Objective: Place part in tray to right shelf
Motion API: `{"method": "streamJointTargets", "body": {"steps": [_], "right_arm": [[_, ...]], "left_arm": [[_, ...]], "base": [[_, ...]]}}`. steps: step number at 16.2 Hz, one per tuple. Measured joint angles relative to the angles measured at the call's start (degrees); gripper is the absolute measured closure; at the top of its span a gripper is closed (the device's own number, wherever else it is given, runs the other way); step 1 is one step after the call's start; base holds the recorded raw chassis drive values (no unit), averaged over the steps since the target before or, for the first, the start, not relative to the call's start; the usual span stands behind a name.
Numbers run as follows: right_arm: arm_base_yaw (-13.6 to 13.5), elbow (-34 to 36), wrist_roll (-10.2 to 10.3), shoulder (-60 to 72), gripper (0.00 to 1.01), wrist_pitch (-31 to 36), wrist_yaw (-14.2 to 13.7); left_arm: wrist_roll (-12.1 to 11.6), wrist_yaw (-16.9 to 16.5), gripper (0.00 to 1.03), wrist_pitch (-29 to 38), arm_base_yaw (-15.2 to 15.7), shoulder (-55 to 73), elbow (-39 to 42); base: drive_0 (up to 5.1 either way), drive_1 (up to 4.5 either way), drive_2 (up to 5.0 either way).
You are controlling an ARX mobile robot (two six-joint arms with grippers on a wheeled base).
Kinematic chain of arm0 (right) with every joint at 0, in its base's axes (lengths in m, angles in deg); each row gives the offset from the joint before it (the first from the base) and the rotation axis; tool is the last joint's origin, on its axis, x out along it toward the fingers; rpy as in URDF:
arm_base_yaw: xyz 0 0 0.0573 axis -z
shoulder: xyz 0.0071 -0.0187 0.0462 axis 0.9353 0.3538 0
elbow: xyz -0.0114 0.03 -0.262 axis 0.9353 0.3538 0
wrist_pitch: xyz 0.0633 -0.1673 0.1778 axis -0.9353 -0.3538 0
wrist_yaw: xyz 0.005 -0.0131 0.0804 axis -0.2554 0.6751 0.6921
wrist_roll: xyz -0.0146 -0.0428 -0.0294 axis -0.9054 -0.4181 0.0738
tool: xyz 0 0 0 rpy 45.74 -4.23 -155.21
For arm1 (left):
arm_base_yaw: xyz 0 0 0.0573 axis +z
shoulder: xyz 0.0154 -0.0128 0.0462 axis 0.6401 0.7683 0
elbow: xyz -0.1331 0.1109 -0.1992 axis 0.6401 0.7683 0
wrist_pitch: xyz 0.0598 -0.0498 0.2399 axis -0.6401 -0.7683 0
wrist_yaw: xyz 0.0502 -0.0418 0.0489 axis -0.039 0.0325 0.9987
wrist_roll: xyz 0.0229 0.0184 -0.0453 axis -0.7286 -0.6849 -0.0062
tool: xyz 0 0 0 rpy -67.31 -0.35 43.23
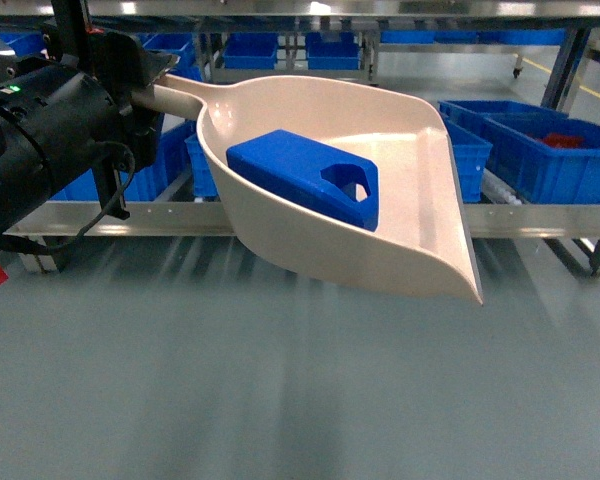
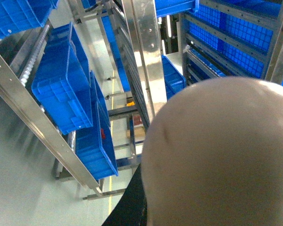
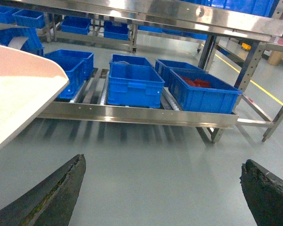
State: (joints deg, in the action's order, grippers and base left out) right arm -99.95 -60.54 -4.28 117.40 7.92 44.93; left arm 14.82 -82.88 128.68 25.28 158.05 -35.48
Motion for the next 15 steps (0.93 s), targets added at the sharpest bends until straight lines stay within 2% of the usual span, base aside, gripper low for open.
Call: {"method": "streamJointTargets", "body": {"steps": [15], "right_arm": [[0.00,0.00,0.00,0.00,0.03,0.09,0.00]], "left_arm": [[0.02,-0.09,0.89,-0.02,0.00,0.00,0.00]], "base": [[0.0,0.00,0.0]]}}
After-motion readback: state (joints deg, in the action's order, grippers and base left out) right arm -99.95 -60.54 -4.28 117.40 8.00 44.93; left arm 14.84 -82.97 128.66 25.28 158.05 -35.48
